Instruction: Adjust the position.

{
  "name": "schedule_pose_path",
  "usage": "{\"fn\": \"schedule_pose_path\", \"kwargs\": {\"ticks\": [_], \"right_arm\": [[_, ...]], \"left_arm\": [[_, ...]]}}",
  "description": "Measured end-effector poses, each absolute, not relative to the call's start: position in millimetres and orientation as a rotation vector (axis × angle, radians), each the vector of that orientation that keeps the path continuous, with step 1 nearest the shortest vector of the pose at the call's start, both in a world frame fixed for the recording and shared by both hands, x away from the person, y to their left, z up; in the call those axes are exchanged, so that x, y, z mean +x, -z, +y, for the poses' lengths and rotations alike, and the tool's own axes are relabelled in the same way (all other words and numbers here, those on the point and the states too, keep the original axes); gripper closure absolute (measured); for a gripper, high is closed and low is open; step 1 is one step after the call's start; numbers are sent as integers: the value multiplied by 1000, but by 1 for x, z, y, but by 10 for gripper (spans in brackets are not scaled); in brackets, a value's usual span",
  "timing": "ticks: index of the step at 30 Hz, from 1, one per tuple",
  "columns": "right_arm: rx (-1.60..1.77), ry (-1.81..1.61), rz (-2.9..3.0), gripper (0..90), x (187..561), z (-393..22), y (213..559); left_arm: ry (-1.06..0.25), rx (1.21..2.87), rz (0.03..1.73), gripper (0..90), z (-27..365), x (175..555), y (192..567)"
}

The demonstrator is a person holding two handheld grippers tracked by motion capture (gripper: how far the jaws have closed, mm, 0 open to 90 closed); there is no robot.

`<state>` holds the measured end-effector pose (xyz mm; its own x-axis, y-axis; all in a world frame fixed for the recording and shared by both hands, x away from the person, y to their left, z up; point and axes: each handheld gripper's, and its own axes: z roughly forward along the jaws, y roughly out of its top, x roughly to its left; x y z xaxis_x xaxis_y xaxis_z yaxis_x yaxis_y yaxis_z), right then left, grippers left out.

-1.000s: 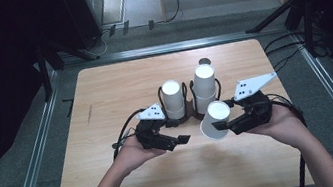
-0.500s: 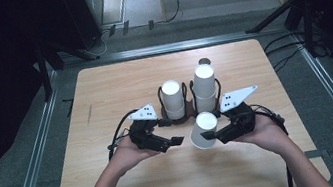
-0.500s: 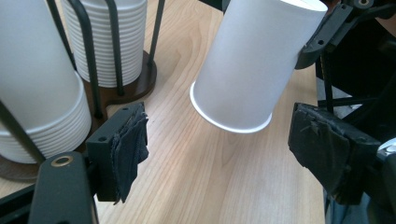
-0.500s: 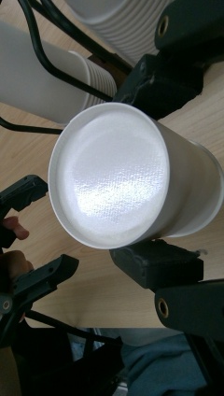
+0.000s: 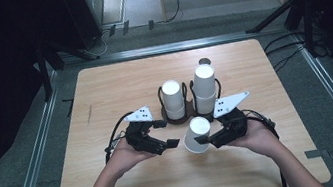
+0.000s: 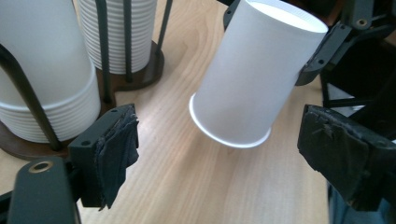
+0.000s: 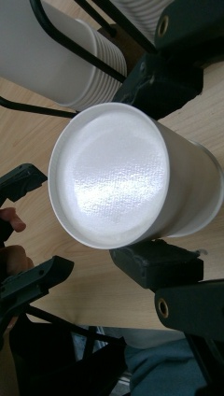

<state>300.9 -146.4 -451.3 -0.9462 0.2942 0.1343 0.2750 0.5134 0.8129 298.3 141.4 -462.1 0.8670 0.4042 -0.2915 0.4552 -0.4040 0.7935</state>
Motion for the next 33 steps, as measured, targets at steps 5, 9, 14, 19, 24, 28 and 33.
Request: {"fn": "schedule_pose_path", "kwargs": {"ticks": [5,9,14,19,24,28,33], "right_arm": [[512,-1473,2725,330,304,-142,456],[518,-1524,2707,330,305,-140,454],[521,-1580,2702,330,305,-139,452],[517,-1628,2703,331,304,-136,448],[503,-1677,2710,331,302,-130,445],[505,-1697,2718,331,302,-126,445],[513,-1732,2717,332,302,-124,444]], "left_arm": [[71,2037,609,114,140,297,462],[77,2052,587,114,136,297,465],[92,2070,559,114,129,296,468],[122,2081,516,105,123,295,470],[111,2082,476,96,120,293,470],[113,2091,469,98,116,292,473],[102,2092,464,136,114,292,474]]}}
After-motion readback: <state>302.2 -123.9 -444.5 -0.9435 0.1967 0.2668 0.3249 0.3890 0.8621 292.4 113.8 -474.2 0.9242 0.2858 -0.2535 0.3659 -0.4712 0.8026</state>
